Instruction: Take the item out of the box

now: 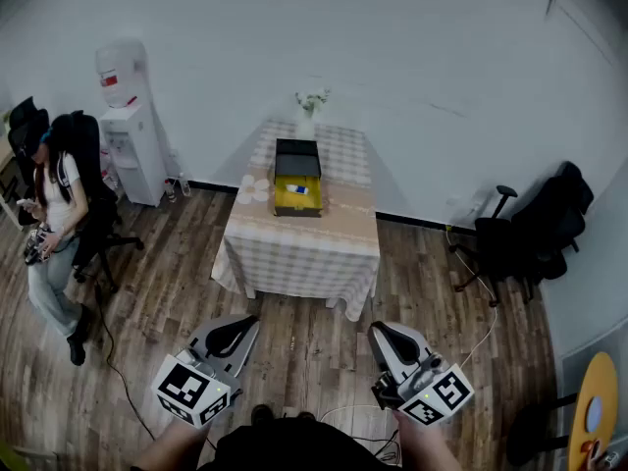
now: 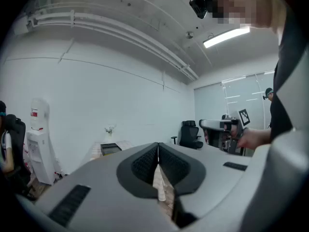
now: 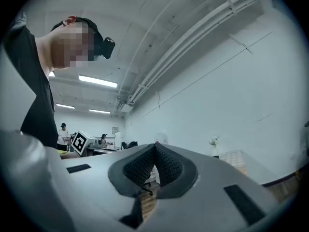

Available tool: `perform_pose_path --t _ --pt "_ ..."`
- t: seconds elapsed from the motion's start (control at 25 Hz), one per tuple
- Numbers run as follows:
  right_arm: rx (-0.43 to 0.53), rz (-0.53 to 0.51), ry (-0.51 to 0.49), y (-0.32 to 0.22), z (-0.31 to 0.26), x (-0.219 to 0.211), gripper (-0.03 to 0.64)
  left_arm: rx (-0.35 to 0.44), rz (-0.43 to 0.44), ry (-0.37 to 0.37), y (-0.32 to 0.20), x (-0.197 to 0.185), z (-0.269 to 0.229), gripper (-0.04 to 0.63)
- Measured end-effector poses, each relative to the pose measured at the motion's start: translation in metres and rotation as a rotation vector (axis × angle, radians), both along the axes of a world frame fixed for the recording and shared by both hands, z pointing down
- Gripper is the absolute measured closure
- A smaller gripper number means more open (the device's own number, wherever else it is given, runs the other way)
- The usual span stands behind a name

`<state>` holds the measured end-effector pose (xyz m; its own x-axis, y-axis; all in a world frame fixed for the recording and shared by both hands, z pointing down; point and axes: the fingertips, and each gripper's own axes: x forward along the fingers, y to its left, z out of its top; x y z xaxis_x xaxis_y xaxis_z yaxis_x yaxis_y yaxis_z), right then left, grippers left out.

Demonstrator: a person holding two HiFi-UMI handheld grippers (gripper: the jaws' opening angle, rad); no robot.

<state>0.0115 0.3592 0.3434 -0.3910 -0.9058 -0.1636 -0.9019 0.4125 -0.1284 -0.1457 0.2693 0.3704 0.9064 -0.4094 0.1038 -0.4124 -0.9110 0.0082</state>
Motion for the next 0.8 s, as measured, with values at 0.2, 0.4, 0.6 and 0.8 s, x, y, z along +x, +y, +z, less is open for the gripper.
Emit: perform_pose_path --t 0.2,0.4,0.6,0.8 --pt "-0.006 0.003 -0.007 -0.002 0.004 -0.007 0.581 -0.006 -0.003 -0.004 -0.002 -0.009 0.003 0.581" --pt "-0.014 0.006 -0.006 -0.005 0.006 -0.017 0.581 -0.007 0.005 -0.003 -0.003 -0.017 0.002 0.58" --pt "-0.017 0.003 0.004 -0.012 0.006 -0.033 0.581 -0.01 0.016 0.009 0.001 -0.024 0.0 0.58" --pt "0.004 -0.006 -0.013 -0.016 -0.003 -0.051 0.58 -0.021 0.01 0.015 -0.005 -0.048 0.002 0.581"
